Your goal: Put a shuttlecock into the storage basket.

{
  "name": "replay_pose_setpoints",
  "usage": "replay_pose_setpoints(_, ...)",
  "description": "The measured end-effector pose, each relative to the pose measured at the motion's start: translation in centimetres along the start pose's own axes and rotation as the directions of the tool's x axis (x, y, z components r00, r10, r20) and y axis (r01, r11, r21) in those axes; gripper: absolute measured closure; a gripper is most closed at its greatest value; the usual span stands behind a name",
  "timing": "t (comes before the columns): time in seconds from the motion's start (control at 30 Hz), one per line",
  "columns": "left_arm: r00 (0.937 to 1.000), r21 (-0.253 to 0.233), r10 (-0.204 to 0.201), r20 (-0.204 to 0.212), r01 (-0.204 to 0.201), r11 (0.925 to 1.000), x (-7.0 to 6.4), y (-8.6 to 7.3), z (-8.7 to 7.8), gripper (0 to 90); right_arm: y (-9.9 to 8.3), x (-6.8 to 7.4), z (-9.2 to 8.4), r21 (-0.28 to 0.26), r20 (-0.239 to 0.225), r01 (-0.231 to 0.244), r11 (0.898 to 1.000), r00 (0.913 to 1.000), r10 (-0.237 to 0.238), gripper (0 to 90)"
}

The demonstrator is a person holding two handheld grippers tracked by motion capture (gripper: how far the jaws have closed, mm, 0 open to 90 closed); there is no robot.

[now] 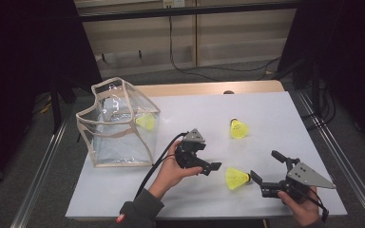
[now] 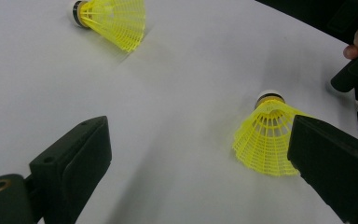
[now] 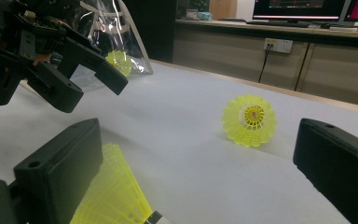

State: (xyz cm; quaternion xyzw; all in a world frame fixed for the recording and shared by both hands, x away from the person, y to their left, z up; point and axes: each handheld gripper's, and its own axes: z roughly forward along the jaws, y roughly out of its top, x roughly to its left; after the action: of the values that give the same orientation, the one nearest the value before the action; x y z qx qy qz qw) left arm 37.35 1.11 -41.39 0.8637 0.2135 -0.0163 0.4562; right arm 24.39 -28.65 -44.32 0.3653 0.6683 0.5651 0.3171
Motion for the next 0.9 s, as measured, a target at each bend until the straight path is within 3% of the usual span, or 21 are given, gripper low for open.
replay_pose_setpoints(0.9,0.9994,0.013,0.035,0.004,-0.035,0.9993,-0.7,-0.2,1.2,7.5,0.0,-0.2,-0.2,0.002,0.012,-0.002,1.000,0.9999,0.002,1.5)
